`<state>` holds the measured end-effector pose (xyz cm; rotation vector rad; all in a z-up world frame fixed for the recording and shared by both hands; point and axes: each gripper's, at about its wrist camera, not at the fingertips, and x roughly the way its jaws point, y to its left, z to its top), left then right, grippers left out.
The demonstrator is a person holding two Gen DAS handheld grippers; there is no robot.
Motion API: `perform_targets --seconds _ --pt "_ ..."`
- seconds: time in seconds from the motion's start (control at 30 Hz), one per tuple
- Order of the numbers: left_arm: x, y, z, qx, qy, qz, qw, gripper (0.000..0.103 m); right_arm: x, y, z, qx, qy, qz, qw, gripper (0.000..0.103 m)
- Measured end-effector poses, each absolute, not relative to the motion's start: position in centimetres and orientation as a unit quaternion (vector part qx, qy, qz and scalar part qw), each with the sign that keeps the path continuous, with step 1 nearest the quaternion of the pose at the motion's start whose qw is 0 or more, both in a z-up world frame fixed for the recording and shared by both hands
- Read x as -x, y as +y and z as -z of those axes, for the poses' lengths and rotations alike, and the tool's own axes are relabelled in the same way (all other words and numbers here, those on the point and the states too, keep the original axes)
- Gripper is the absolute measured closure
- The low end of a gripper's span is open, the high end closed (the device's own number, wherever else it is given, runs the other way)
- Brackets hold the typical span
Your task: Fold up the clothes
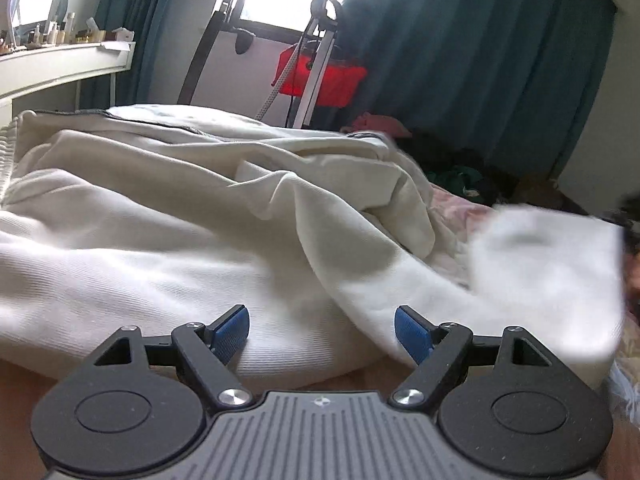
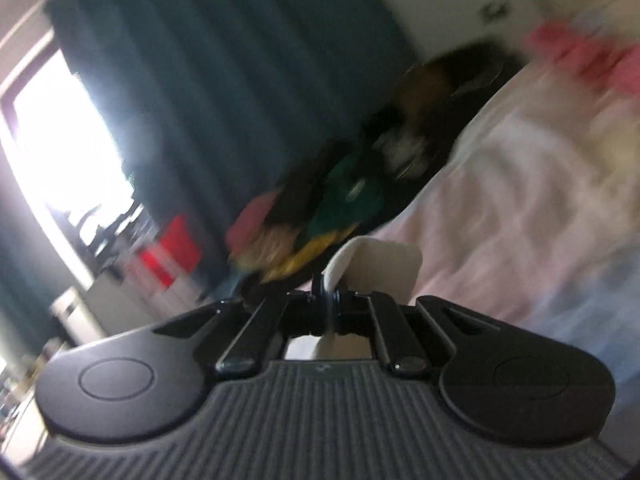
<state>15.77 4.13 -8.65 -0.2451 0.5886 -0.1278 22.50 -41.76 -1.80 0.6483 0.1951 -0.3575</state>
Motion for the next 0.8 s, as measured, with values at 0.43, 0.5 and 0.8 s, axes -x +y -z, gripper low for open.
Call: perform_targets --seconds 0.43,0.5,0.8 --pt "-12.2 7.4 8.1 0.217 0.344 0.059 0.912 0.019 -2.7 -49.8 9.1 -0.508 0.1 0.293 0.804 0.097" --pt "-11.6 9.0 8.5 0.251 0.356 0.045 0.899 0.019 -1.7 -49.7 9.4 -0.541 0.103 0.276 0.788 0.097" --pt "-10.6 19.9 11.0 0.474 0.334 -0.092 0.809 0.019 0.0 -50.5 11.3 -0.594 0.144 0.249 0.751 0.097"
